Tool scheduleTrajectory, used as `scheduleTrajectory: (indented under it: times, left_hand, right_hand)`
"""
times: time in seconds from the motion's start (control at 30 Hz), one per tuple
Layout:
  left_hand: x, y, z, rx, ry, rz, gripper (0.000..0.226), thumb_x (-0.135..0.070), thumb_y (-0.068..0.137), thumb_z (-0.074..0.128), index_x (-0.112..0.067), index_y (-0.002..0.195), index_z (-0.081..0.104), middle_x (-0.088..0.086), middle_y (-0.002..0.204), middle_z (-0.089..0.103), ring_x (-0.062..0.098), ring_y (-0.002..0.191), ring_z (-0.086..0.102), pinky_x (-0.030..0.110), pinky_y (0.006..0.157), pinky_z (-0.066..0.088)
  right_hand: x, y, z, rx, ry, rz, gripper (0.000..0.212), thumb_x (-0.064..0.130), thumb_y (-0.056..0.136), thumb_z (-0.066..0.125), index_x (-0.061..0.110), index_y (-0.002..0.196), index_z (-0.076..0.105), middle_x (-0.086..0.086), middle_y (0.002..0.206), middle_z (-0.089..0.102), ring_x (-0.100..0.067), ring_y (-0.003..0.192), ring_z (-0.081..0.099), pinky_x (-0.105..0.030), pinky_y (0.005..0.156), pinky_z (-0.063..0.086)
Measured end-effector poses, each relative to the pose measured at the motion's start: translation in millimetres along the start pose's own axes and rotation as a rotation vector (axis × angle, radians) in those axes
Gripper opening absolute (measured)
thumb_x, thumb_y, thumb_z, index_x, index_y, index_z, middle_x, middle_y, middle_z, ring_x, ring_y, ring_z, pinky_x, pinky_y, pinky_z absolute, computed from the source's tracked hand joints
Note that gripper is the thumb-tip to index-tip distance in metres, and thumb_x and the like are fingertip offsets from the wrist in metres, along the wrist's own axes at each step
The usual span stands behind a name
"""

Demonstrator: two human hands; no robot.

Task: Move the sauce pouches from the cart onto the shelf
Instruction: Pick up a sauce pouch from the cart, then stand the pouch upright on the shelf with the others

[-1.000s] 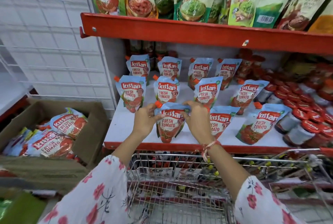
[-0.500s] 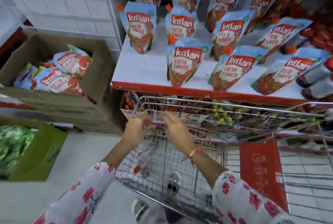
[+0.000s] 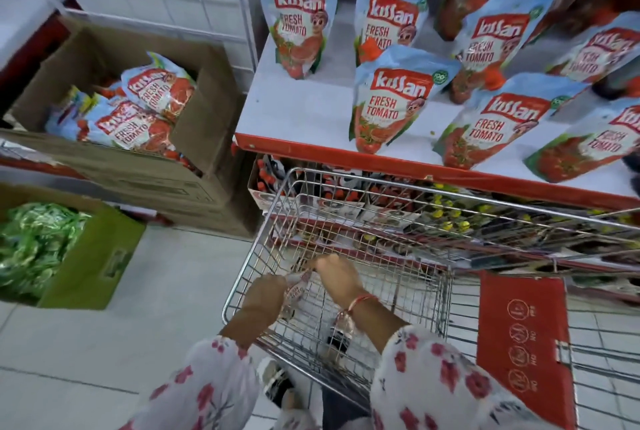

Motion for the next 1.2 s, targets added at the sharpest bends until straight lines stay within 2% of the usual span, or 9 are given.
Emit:
scheduleTrajectory:
  times: [0.07,0.1,0.2,0.37,0.47,0.63,0.77,0.9,1.2]
  left_hand:
    - [5,-4,-17,-0.061,-0.065,0.022,0.024,-0.013,0.090,0.055,-0.005,0.112,0.059,0.018,0.114,0.065,0.030,0.107,0.061,0.035,0.091,0.049]
    - [6,-7,-27,-0.096,-0.105,0.045,0.024,-0.017,0.089,0.057,-0.006,0.110,0.059,0.017,0.113,0.066,0.030,0.106,0.061,0.036,0.090,0.049]
    - [6,-23,-66,-0.201,-0.249,0.119,0.025,-0.022,0.087,0.060,-0.011,0.109,0.063,0.016,0.104,0.069,0.030,0.097,0.063,0.037,0.082,0.049]
    - [13,-57,-149,-0.470,-0.497,0.217,0.024,-0.020,0.081,0.069,-0.017,0.105,0.066,0.012,0.094,0.072,0.029,0.086,0.066,0.032,0.073,0.051]
    - [22,-73,-203,-0.656,-0.634,0.286,0.020,-0.013,0.076,0.074,-0.017,0.095,0.069,0.005,0.088,0.074,0.021,0.080,0.068,0.024,0.068,0.050]
    - [35,-92,-286,-0.836,-0.838,0.399,0.018,-0.010,0.073,0.076,-0.017,0.087,0.069,0.006,0.080,0.073,0.017,0.076,0.070,0.037,0.071,0.059]
    - [40,-99,-342,-0.969,-0.764,0.458,0.019,-0.010,0.073,0.075,-0.013,0.091,0.070,0.006,0.085,0.074,0.014,0.077,0.069,0.028,0.073,0.058]
    - [43,-88,-379,-1.012,-0.655,0.446,0.022,-0.009,0.072,0.076,-0.008,0.093,0.071,0.012,0.090,0.073,0.025,0.083,0.067,0.040,0.080,0.057]
    - [48,-40,-383,-0.919,-0.558,0.375,0.020,-0.006,0.071,0.075,-0.011,0.090,0.071,0.013,0.092,0.073,0.025,0.084,0.065,0.034,0.077,0.052]
  right_hand:
    - [0,-8,-21,-0.054,0.044,-0.009,0.033,0.009,0.092,0.055,0.018,0.123,0.061,0.004,0.070,0.060,-0.012,0.054,0.052,-0.012,0.046,0.036]
    - [0,-14,-33,-0.088,0.057,-0.028,0.032,0.010,0.092,0.055,0.020,0.122,0.062,0.000,0.081,0.069,-0.015,0.060,0.057,-0.011,0.047,0.039]
    - [0,-29,-71,-0.161,0.155,-0.063,0.025,0.018,0.094,0.055,0.021,0.116,0.066,-0.005,0.105,0.076,-0.018,0.076,0.071,-0.021,0.061,0.059]
    - [17,-62,-154,-0.450,0.248,-0.140,0.020,0.017,0.091,0.060,0.018,0.106,0.073,-0.003,0.102,0.077,-0.012,0.087,0.073,-0.030,0.082,0.060]
    - [28,-73,-202,-0.648,0.271,-0.151,0.017,0.014,0.089,0.064,0.018,0.101,0.076,0.000,0.094,0.079,0.004,0.078,0.066,-0.017,0.080,0.056]
    - [54,-83,-279,-0.903,0.273,-0.178,0.014,0.018,0.085,0.070,0.017,0.096,0.077,0.001,0.088,0.079,-0.004,0.077,0.067,0.005,0.068,0.042]
    - [77,-79,-328,-1.047,0.201,-0.214,0.012,0.017,0.082,0.073,0.013,0.093,0.078,-0.004,0.075,0.079,-0.014,0.062,0.069,-0.015,0.066,0.051]
    - [84,-56,-352,-1.030,0.192,-0.177,0.017,0.018,0.085,0.069,0.012,0.100,0.076,-0.007,0.089,0.079,-0.022,0.078,0.072,-0.032,0.078,0.059]
    - [81,-3,-345,-0.900,0.084,-0.050,0.018,0.016,0.089,0.062,0.012,0.102,0.074,-0.012,0.092,0.077,-0.027,0.083,0.070,-0.030,0.077,0.054]
Point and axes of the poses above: each hand's wrist, its own y-axis towards the middle knuckle, its own z-axis out of the palm, x = y × z, the point moved 7 cm from there along y, towards the middle knuckle
